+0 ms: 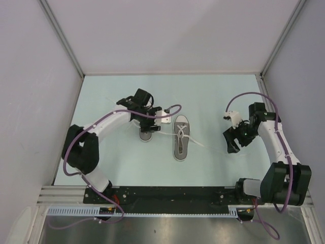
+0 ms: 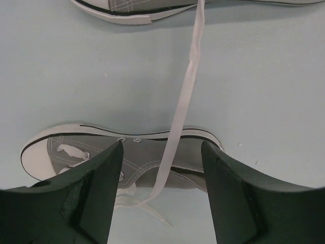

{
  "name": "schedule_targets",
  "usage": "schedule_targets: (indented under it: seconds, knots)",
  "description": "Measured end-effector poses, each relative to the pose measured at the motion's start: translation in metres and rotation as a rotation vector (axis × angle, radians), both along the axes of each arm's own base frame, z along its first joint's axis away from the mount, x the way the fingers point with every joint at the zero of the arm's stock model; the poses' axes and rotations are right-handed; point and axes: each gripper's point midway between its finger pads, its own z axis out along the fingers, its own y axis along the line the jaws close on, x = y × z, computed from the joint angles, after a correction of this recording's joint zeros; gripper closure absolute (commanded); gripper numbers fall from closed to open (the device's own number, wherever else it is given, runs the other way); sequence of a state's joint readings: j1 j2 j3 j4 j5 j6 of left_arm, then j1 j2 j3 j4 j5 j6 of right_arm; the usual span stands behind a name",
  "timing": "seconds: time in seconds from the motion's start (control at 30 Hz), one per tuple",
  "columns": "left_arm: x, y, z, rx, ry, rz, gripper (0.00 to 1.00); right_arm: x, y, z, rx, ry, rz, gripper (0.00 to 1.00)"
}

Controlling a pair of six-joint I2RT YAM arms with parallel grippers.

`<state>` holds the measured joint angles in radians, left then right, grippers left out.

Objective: Tie the shoes

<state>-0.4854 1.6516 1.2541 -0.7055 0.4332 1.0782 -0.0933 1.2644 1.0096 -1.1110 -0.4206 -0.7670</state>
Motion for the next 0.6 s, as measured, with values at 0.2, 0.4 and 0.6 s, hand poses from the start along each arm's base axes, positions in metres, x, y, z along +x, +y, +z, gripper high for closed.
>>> schedule_targets:
  seconds: [0.2,0.4,0.6]
  knots:
    - [0.0,-0.006,-0.019,0.109,-0.04,-0.063,0.46,-0.012,-0.016,-0.035,-0.091,0.069,0.016,0.19]
    - [-0.003,-0.001,-0.039,0.198,-0.05,-0.086,0.68,-0.005,-0.026,-0.064,-0.137,0.113,0.012,0.2]
    - [-0.009,0.001,-0.049,0.251,-0.054,-0.1,1.0,0.004,-0.026,-0.076,-0.151,0.11,0.023,0.25]
